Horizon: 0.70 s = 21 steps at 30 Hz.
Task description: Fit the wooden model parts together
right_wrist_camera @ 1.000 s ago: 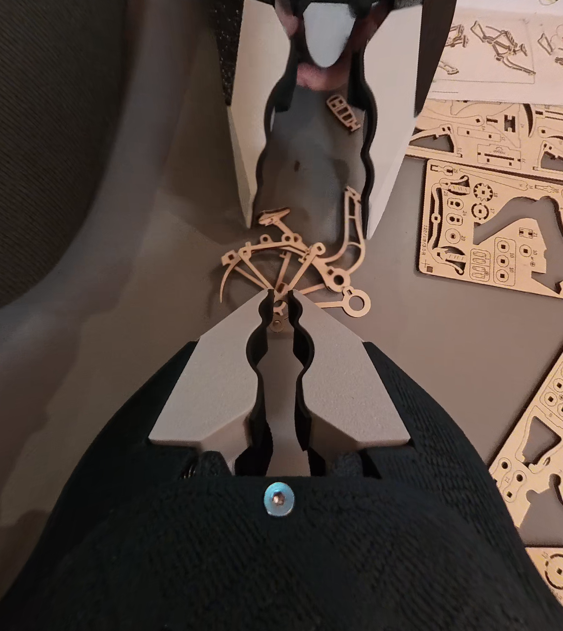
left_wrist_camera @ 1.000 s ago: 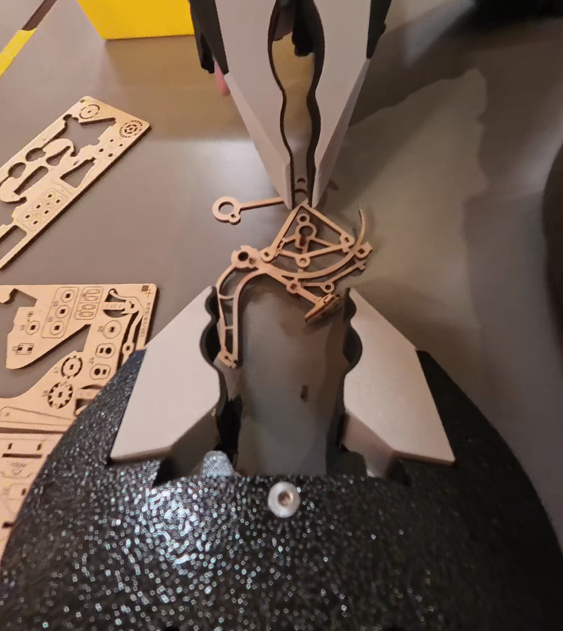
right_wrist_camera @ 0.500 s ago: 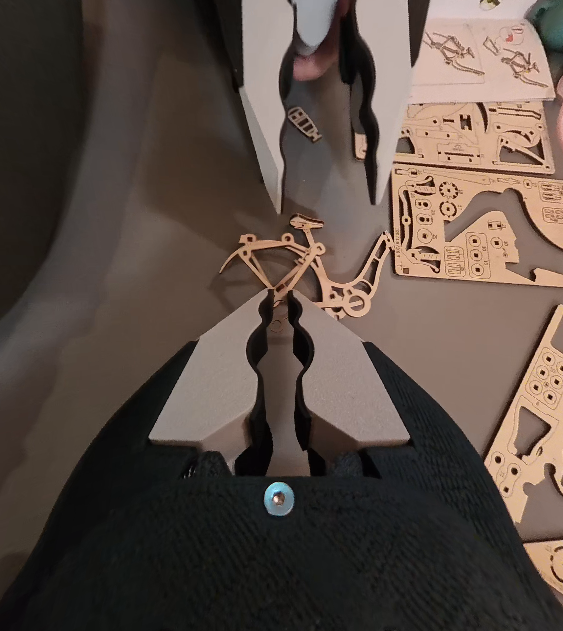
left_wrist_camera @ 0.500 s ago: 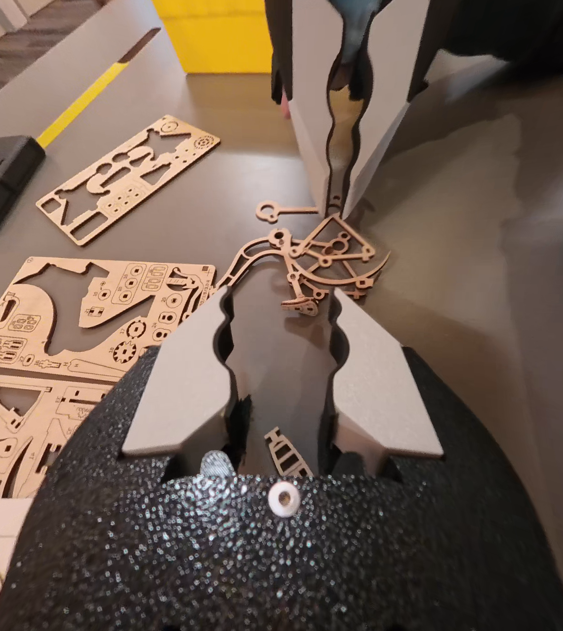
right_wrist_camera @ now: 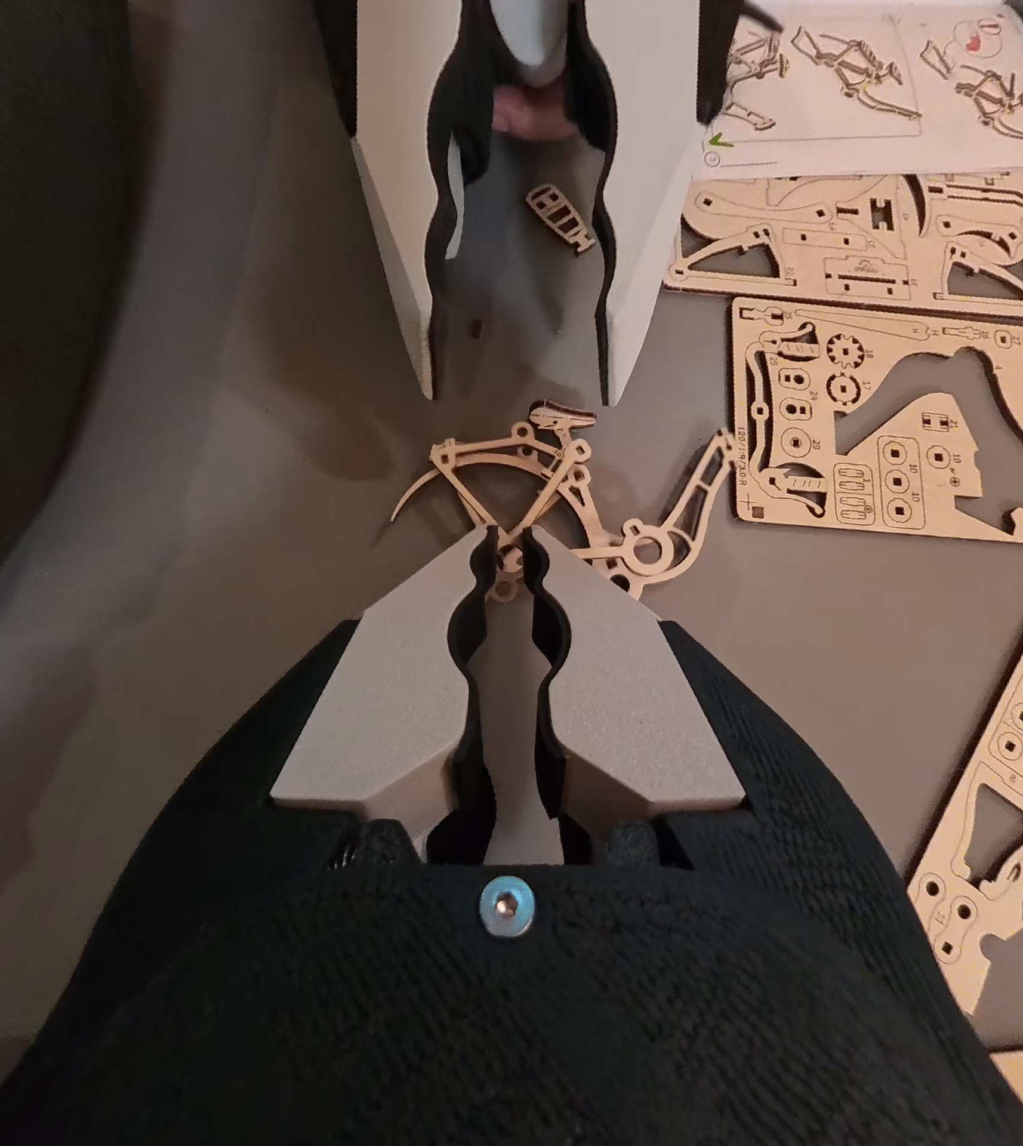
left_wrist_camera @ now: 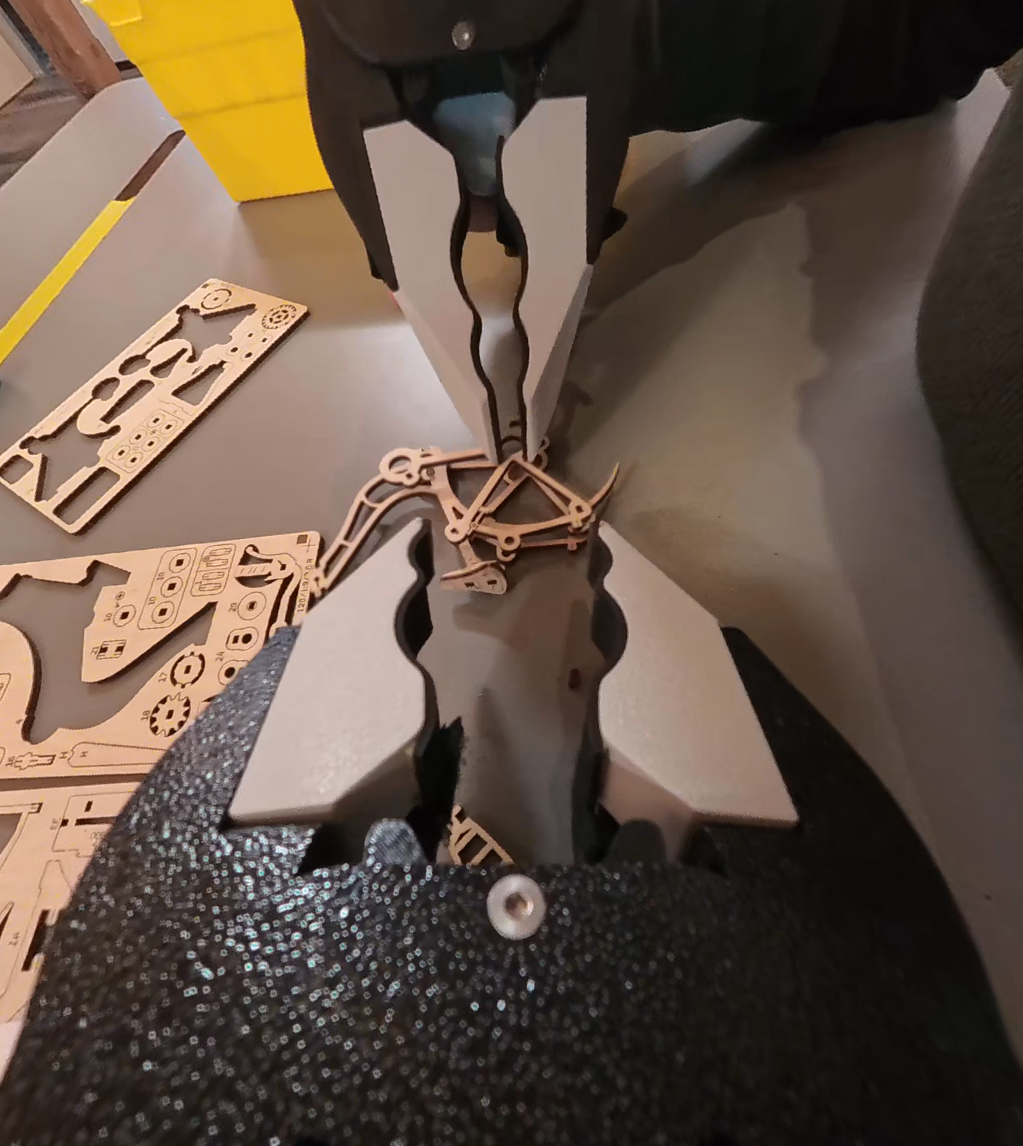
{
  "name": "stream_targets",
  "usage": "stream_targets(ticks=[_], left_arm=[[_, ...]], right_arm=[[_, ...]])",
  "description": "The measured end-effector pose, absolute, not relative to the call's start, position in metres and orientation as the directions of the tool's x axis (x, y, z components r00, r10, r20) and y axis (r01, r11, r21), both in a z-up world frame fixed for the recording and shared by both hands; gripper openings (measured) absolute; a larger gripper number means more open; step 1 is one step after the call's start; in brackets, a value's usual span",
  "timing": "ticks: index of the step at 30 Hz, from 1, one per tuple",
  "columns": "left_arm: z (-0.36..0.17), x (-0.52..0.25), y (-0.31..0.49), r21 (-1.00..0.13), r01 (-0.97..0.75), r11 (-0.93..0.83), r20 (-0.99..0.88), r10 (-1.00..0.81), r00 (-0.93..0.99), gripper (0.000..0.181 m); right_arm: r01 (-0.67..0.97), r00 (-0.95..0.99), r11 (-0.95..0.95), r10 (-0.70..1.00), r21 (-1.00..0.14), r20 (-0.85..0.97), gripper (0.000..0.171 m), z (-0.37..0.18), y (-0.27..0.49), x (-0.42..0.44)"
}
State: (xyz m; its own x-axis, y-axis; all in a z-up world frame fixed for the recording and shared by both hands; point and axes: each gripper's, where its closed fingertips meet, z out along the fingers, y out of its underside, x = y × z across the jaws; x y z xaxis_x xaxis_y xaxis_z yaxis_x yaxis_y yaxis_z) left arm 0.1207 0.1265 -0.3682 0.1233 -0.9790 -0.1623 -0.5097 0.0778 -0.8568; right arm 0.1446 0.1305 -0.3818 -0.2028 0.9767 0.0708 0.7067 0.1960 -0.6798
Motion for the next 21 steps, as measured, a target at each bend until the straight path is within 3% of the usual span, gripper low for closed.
stream_targets(ticks=[9, 13, 16, 21], left_arm=[[-0.371, 0.122, 0.122, -0.849, -0.519, 0.101, -0.173, -0.98, 0.094, 0.041], [-0.367, 0.125, 0.108, -0.847, -0.497, 0.185, -0.221, -0.975, 0.014, 0.028], [-0.373, 0.129, 0.093, -0.809, -0.51, 0.292, -0.291, -0.953, -0.084, 0.002], [-0.385, 0.13, 0.094, -0.716, -0.58, 0.388, -0.405, -0.908, -0.107, 0.0]], right_arm=[[0.716, -0.192, 0.192, 0.979, -0.672, 0.074, 0.005, -0.383, 0.132, 0.145], [0.722, -0.16, 0.179, 0.983, -0.669, 0.092, 0.006, -0.379, 0.139, 0.151], [0.725, -0.132, 0.163, 0.986, -0.669, 0.097, 0.006, -0.376, 0.144, 0.153], [0.722, -0.126, 0.151, 0.988, -0.675, 0.086, 0.006, -0.374, 0.143, 0.151]])
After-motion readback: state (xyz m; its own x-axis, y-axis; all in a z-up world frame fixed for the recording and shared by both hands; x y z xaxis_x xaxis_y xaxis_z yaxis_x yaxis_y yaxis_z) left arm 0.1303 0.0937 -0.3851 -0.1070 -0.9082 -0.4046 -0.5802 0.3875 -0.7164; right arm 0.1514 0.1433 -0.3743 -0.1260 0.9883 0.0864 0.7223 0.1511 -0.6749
